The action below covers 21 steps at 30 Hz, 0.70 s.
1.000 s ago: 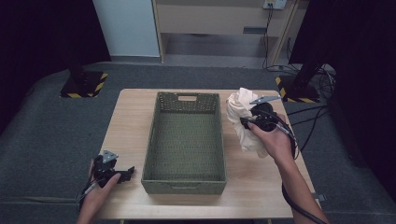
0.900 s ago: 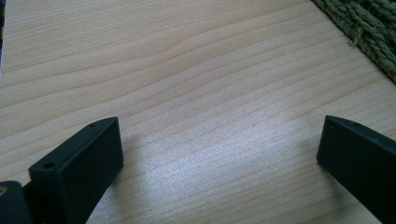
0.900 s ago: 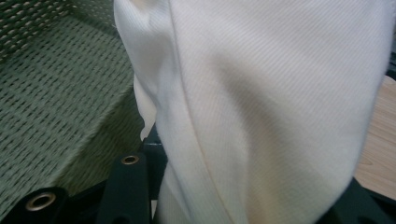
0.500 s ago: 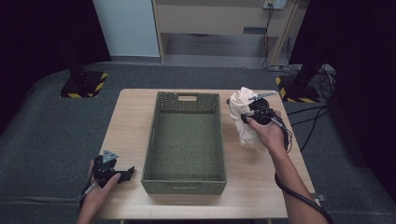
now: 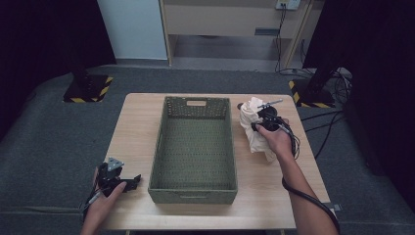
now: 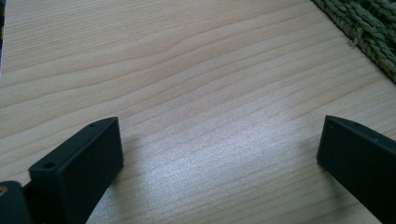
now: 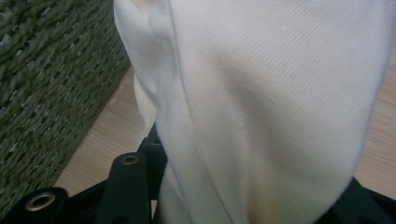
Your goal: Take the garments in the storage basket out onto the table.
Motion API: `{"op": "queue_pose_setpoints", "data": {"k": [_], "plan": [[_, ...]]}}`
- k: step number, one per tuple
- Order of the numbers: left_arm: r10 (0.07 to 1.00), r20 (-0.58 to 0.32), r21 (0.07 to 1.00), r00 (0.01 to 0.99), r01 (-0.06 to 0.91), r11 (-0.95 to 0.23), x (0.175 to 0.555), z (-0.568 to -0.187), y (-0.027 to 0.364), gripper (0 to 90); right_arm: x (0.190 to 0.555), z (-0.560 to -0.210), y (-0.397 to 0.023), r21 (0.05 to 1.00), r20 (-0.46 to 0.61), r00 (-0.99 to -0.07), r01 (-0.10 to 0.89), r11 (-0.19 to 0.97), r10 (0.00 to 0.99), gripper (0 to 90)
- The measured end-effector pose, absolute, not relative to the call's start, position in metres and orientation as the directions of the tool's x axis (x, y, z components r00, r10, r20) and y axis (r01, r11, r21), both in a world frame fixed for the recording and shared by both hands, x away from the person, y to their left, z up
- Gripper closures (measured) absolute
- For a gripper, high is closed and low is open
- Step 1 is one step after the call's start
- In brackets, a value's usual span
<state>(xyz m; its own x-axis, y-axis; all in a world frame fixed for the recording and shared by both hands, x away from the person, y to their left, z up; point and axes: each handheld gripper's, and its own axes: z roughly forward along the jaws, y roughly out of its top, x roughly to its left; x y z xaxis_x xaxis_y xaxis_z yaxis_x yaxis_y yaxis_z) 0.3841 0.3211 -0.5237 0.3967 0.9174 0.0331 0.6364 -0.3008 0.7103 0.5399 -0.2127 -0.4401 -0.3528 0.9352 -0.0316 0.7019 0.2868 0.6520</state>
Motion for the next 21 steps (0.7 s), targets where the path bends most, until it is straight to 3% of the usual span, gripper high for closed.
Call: {"op": "queue_pose_setpoints", "data": {"k": [21], "plan": [[0.917,0.033,0.71,0.397,0.636,-0.301,0.384,-0.524,0.321,0.0,0.554,-0.465,-0.218,0.622,-0.015,-0.326,0.737,0.264,0.945,52.5]]}}
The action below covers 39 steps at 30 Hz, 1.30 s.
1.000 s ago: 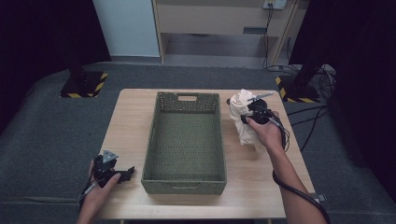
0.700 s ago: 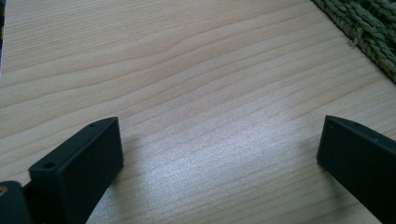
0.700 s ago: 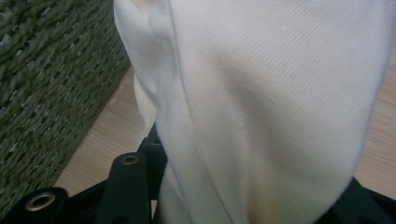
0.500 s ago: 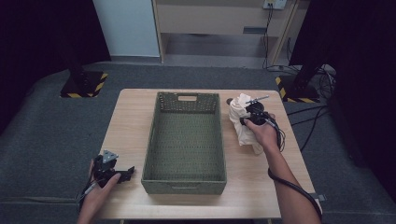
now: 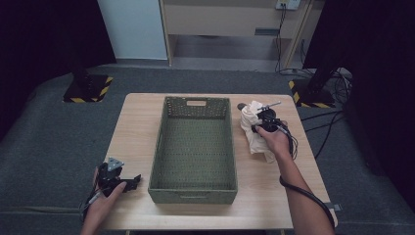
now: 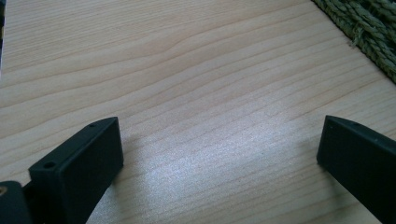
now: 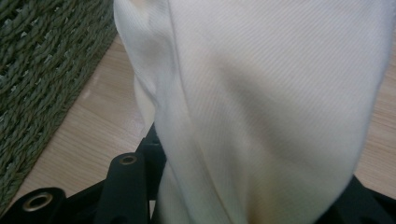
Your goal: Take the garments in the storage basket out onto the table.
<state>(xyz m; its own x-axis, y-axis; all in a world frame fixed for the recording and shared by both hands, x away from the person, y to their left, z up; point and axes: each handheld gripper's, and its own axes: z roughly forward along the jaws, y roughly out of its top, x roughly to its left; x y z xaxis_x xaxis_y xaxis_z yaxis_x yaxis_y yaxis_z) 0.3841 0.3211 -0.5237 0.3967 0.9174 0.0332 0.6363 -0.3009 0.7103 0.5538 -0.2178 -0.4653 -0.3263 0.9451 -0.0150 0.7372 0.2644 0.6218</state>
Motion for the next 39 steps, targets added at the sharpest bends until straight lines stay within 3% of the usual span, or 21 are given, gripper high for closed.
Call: {"op": "queue_pose_setpoints", "data": {"k": [39], "plan": [[0.917,0.033,0.71,0.397,0.636,-0.301,0.384,-0.524,0.321,0.0,0.557,-0.486,-0.221,0.609,0.018,-0.292,0.762,0.221,0.956,44.9]]}}
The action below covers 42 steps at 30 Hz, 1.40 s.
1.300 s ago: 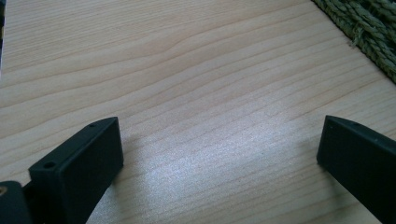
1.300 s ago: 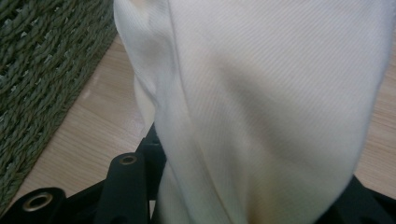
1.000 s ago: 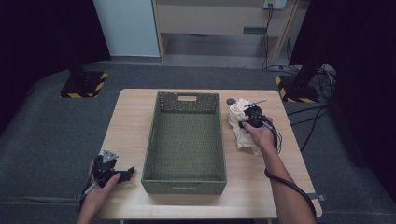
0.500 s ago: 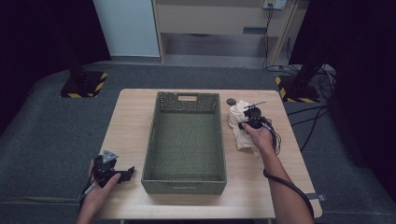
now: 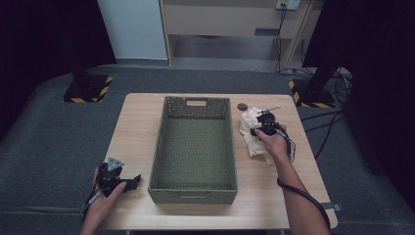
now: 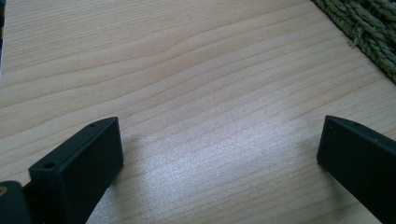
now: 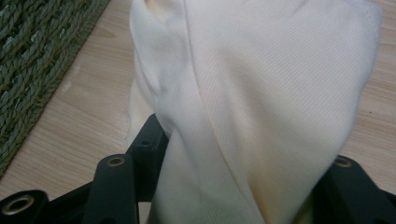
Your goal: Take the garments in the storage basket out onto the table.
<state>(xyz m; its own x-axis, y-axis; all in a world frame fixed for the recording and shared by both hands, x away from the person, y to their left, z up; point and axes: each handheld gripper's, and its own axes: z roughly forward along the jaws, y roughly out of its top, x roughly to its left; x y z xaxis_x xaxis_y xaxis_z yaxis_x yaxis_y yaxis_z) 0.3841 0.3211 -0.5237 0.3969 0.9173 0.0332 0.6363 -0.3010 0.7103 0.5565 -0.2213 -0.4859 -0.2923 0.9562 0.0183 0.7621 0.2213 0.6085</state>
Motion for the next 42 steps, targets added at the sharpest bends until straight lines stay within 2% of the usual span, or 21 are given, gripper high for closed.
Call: {"op": "queue_pose_setpoints", "data": {"k": [17,42], "plan": [[0.917,0.033,0.71,0.397,0.637,-0.302,0.384,-0.524,0.321,0.0,0.546,-0.472,-0.225,0.64,-0.005,-0.307,0.73,0.239,0.952,40.3],[0.917,0.033,0.71,0.397,0.637,-0.302,0.384,-0.524,0.321,0.0,0.52,-0.438,-0.222,0.709,-0.011,-0.33,0.663,0.24,0.944,25.7]]}}
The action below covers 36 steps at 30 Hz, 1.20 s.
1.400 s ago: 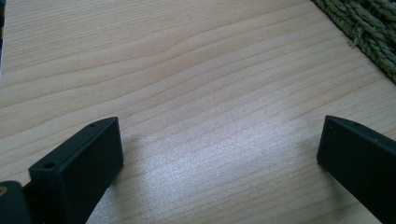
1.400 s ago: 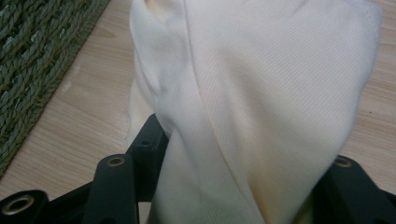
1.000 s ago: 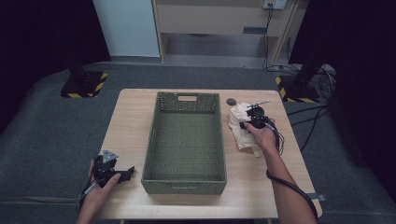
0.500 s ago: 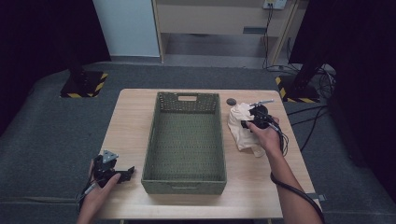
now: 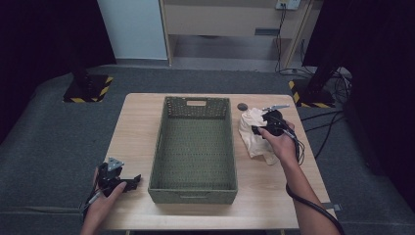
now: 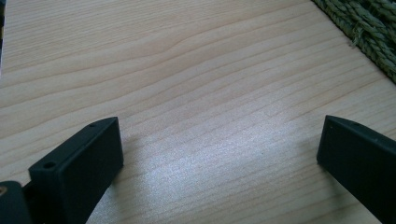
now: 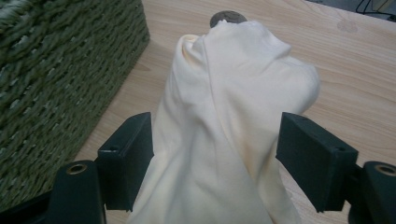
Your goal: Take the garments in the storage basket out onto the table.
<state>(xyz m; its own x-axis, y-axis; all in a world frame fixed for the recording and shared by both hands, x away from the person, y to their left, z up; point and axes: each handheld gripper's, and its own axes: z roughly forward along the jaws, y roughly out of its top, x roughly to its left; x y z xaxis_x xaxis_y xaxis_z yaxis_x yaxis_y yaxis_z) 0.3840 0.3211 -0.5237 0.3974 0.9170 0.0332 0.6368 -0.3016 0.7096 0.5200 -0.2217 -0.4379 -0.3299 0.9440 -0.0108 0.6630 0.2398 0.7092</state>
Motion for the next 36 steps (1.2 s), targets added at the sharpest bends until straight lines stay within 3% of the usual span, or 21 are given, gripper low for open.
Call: {"op": "queue_pose_setpoints", "data": {"k": [17,36], "plan": [[0.917,0.033,0.71,0.397,0.637,-0.302,0.384,-0.524,0.321,0.0,0.505,-0.419,-0.219,0.74,-0.007,-0.348,0.629,0.239,0.937,6.4],[0.917,0.033,0.71,0.397,0.637,-0.302,0.384,-0.524,0.321,0.0,0.485,-0.423,-0.216,0.778,-0.021,-0.38,0.575,0.254,0.925,5.0]]}}
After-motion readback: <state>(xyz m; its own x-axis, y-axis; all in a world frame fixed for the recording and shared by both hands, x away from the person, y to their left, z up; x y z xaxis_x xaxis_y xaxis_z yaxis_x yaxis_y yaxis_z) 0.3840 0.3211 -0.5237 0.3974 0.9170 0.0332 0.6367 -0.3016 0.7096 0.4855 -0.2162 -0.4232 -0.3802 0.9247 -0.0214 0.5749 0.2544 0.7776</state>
